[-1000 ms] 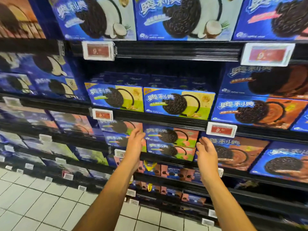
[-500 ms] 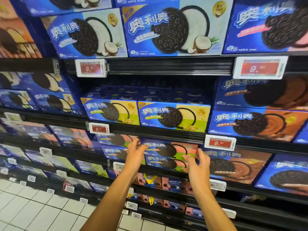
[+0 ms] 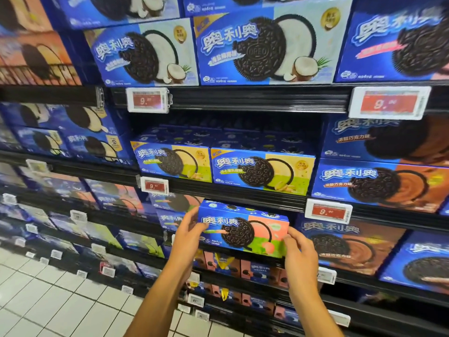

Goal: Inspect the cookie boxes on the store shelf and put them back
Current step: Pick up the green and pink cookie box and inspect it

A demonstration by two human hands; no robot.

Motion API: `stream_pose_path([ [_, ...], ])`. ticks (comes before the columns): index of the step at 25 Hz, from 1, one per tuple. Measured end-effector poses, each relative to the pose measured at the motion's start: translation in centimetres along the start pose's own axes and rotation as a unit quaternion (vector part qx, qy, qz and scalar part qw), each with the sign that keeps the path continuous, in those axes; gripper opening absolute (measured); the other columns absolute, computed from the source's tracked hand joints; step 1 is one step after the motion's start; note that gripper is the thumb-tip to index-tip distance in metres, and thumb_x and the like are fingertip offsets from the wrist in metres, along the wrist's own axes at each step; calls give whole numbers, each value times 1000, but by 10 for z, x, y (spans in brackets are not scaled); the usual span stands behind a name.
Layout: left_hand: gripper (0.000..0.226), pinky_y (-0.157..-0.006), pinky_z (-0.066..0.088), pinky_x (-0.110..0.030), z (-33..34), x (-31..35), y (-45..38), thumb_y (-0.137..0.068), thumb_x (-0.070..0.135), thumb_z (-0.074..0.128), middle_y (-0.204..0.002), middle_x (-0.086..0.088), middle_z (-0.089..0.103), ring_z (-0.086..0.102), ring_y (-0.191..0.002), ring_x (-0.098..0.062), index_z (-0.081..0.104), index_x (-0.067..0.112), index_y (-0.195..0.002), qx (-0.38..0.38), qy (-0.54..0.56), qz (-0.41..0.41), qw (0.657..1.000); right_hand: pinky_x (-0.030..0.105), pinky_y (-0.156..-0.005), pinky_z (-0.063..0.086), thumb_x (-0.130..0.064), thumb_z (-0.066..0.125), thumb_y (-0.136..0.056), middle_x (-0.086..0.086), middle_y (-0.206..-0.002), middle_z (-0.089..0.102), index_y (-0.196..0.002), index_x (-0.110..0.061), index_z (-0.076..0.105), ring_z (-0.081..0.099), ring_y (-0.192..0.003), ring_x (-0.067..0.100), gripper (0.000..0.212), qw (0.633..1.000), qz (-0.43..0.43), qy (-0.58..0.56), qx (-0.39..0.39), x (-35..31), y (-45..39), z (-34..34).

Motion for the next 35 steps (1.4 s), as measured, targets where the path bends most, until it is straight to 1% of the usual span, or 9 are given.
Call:
stream_pose_path([
  [4, 38, -57, 52, -14, -11, -7, 1, -96, -1, 50, -98, 11, 73, 71, -82, 0, 61, 27, -119, -12, 37, -18, 999, 28, -80, 48, -20, 59, -99, -13, -110, 67, -104, -34, 70, 63, -96, -2, 19, 999, -5, -43, 20, 4, 15, 5],
  [8, 44, -56, 54, -21, -39, -4, 9, -96, 0, 50, -94, 21, 74, 73, -87, -8, 58, 34, -122, -38, 79, -15, 996, 23, -78, 52, -23, 62, -99, -17, -105, 73, -101, -45, 69, 67, -93, -6, 24, 996, -39, -85, 8, -5, 48, 33],
  [12, 52, -68, 54, -23, -81, 14, 11, -95, -1, 49, -107, 19, 73, 70, -97, -7, 60, 40, -124, -55, 118, 22, 991, 45, -88, 52, -7, 59, -97, -15, -115, 72, -107, -49, 70, 66, -113, 19, 45, 991, -59, -117, 15, -14, 79, 59],
  [17, 47, -68, 48, -32, -132, 33, 3, -98, 0, 46, -114, 10, 72, 70, -91, -6, 59, 31, -131, -77, 167, 51, 982, 30, -78, 59, -14, 61, -92, -12, -118, 72, -113, -41, 71, 69, -110, 11, 35, 980, -98, -173, 7, -39, 113, 94],
  [21, 36, -63, 54, -21, -157, 47, 4, -102, 5, 46, -111, 9, 74, 71, -91, -5, 62, 26, -126, -89, 198, 63, 974, 24, -65, 58, -7, 55, -95, -7, -118, 73, -110, -37, 74, 70, -102, 15, 38, 973, -110, -199, 28, -54, 132, 107],
  [25, 26, -72, 56, -20, -170, 69, 10, -99, 14, 52, -112, 6, 74, 70, -98, -8, 63, 21, -122, -106, 224, 92, 964, 22, -70, 58, -23, 65, -89, -2, -109, 76, -106, -28, 77, 71, -93, 12, 21, 956, -121, -262, 59, -67, 152, 113],
  [28, 28, -76, 57, -23, -171, 80, 15, -88, 27, 60, -117, 4, 72, 69, -101, -9, 66, 26, -116, -111, 251, 97, 957, 24, -62, 57, -34, 63, -91, 9, -115, 73, -124, -17, 69, 69, -98, 20, 38, 956, -118, -263, 59, -70, 166, 115],
  [31, 33, -82, 57, -27, -173, 81, 21, -85, 29, 63, -124, 1, 69, 67, -108, -11, 64, 26, -117, -118, 265, 88, 953, 27, -73, 56, -26, 53, -101, 5, -110, 73, -125, -13, 67, 67, -101, 18, 31, 951, -125, -279, 48, -71, 177, 113],
  [35, 52, -76, 57, -21, -179, 79, 23, -86, 24, 61, -116, -3, 71, 69, -97, -11, 52, 7, -135, -134, 328, 51, 934, 26, -67, 54, -33, 59, -88, 12, -122, 67, -135, -13, 59, 61, -106, 24, 51, 951, -109, -288, 35, -71, 189, 117],
])
Point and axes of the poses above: each hand's wrist, its own y-axis away from the middle knuckle, its own z-axis out of the palm, x = y × z, the point moved 6 cm from there along -y, towards the middle knuckle
